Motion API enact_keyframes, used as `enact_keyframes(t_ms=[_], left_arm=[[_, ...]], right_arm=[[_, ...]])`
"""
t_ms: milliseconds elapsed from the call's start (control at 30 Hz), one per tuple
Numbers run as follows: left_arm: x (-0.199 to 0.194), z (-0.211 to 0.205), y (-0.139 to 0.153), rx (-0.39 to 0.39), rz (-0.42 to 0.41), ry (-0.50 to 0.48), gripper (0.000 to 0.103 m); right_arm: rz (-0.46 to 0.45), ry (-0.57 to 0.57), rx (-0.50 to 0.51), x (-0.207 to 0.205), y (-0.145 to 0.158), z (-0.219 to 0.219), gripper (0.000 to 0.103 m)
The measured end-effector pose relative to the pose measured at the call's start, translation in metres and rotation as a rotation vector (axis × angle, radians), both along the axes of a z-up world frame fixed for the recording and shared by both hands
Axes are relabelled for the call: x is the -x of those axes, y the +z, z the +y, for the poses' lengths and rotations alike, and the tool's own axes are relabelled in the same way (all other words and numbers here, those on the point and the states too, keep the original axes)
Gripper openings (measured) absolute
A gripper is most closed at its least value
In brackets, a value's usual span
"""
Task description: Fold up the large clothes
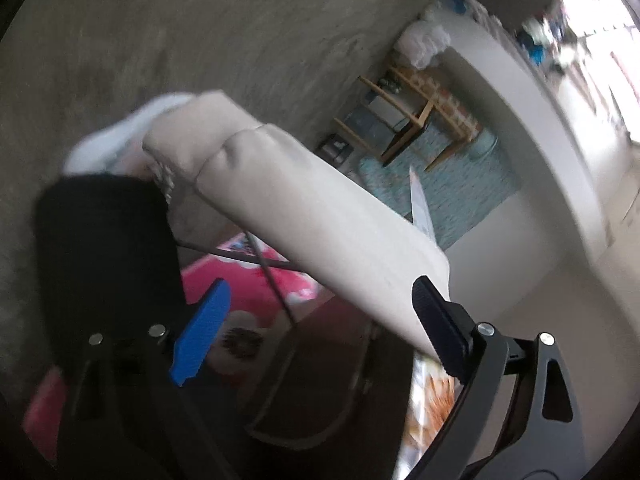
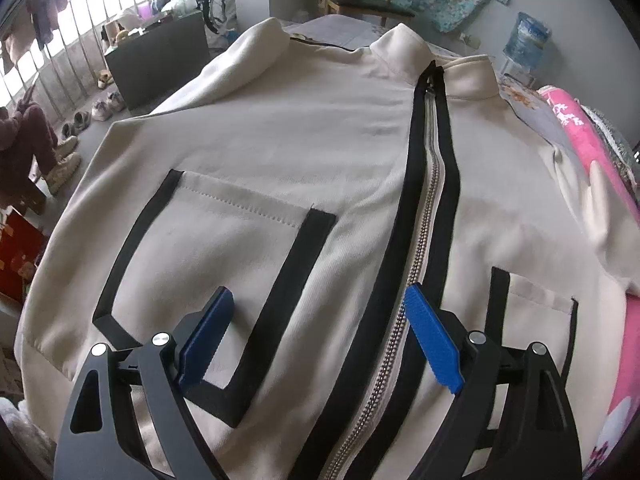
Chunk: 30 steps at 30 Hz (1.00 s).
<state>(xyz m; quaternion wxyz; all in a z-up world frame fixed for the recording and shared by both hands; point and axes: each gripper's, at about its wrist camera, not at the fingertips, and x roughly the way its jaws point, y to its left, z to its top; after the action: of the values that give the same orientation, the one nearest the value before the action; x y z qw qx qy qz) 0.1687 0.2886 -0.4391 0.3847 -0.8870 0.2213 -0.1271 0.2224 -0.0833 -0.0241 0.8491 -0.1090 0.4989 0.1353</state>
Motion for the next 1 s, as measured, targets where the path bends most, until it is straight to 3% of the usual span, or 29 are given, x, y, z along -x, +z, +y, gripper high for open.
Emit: enact_keyframes(t_ms=[100,233,367,433,500,567,667,733,833,1000], left_arm=[[-0.015,-0.021,-0.024,0.078,0.012,0.030,0.089],[-0.047,-0.026,-0.045,0.106,0.018,0.051,0.089],[-0.071,-0.014,-0.056,0.069,0.025,0.070,0.088],[-0.073,-0.002,-0.059,0.037,0.043,0.081,0.070],[-0.073,0.014,-0.059,-0.014,0.070,0.081,0.038],[-0.070,0.036,-0.049,-0.094,0.071,0.075,0.024],[-0.072,0.081,-0.012,-0.307,0.069,0.019,0.010],[-0.074,0.112,0.020,-0.422,0.066,-0.008,0.008],[-0.077,0.166,0.091,-0.662,0.066,-0.048,0.007],[-0.087,0.223,0.269,-1.078,0.032,-0.077,0.007]], right_arm=[[0.000,0.000,0.017,0.000,0.001,0.003,0.085],[0.003,-0.001,0.027,0.000,0.001,0.003,0.085],[0.003,-0.003,0.034,-0.001,0.001,0.004,0.086],[-0.003,0.000,0.045,-0.001,0.002,0.005,0.086],[-0.016,0.005,0.065,0.001,0.002,0.007,0.086],[-0.034,0.016,0.079,0.003,0.003,0.008,0.086],[-0.058,0.032,0.088,0.007,0.003,0.009,0.086],[-0.064,0.038,0.081,0.008,0.003,0.007,0.086],[-0.070,0.035,0.053,0.009,0.005,0.002,0.086],[-0.097,0.001,-0.035,0.014,0.014,-0.013,0.086]])
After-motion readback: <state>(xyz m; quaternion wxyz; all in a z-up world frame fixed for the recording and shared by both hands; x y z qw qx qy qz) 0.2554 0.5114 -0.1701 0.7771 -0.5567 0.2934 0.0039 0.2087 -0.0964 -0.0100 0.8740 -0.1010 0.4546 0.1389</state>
